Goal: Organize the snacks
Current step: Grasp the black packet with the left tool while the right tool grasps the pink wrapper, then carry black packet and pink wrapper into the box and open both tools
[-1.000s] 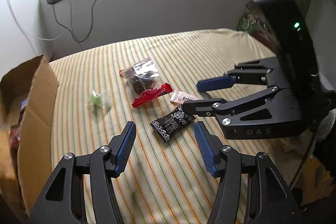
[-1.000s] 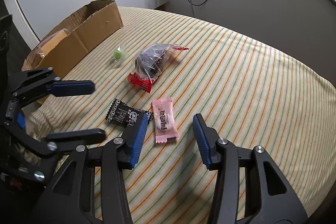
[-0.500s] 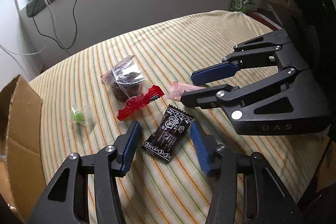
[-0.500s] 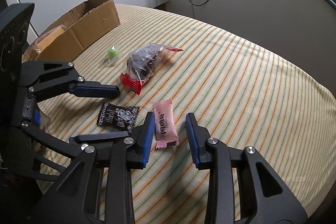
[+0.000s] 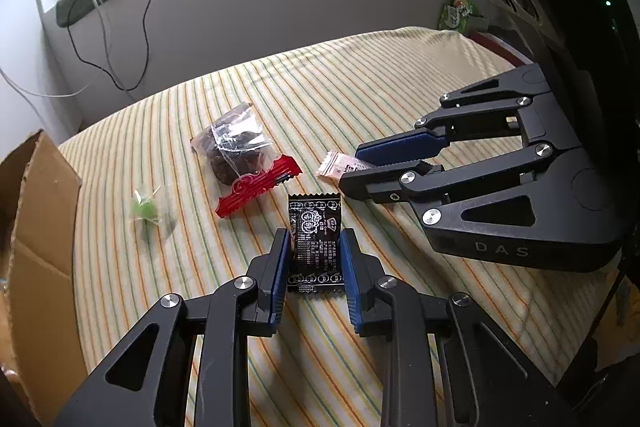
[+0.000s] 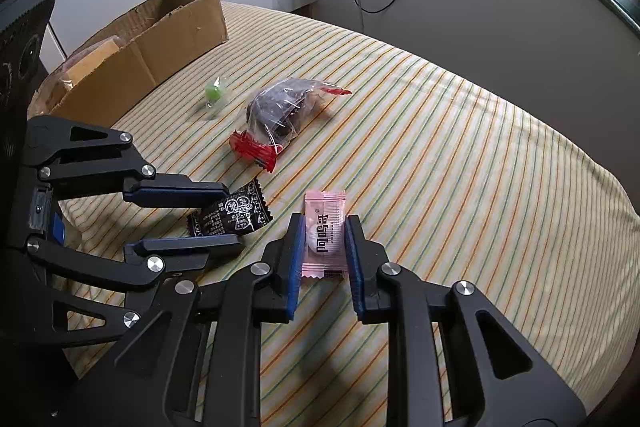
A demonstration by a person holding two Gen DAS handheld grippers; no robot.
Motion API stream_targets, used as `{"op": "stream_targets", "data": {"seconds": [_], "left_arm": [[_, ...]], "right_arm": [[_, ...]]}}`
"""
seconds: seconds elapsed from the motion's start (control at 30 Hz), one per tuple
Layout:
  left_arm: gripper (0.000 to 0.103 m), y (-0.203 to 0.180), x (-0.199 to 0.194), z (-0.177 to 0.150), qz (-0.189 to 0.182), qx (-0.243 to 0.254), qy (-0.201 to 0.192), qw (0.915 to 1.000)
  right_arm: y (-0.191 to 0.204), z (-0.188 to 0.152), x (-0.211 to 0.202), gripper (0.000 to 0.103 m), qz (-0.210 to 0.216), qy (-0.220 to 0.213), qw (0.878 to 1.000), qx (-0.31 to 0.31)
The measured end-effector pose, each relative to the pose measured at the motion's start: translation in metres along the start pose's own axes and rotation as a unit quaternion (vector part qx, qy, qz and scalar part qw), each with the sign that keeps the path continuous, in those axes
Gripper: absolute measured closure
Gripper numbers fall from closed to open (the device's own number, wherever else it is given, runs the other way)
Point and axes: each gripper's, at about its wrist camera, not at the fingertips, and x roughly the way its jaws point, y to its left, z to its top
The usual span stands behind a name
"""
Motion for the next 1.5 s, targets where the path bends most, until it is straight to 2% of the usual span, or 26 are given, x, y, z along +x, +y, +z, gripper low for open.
{"op": "stream_targets", "data": {"seconds": [0.27,0.57,1.07,1.5], "left_arm": [[0.080,0.008,-0.024,-0.005,-0.007,-0.033,-0.027,0.9991],[0.080,0.025,-0.069,-0.013,0.005,-0.062,-0.072,0.9955],[0.080,0.079,-0.128,-0.029,0.057,-0.118,-0.126,0.9833],[0.080,0.147,-0.157,-0.048,0.115,-0.174,-0.141,0.9677]], "right_arm": [[0.004,-0.003,-0.017,0.083,0.004,-0.016,1.000,0.015],[0.020,0.008,-0.046,0.083,0.000,-0.047,0.999,0.007],[0.075,0.055,-0.059,0.083,0.024,-0.084,0.996,-0.024],[0.128,0.109,-0.040,0.083,0.062,-0.096,0.993,-0.044]]}}
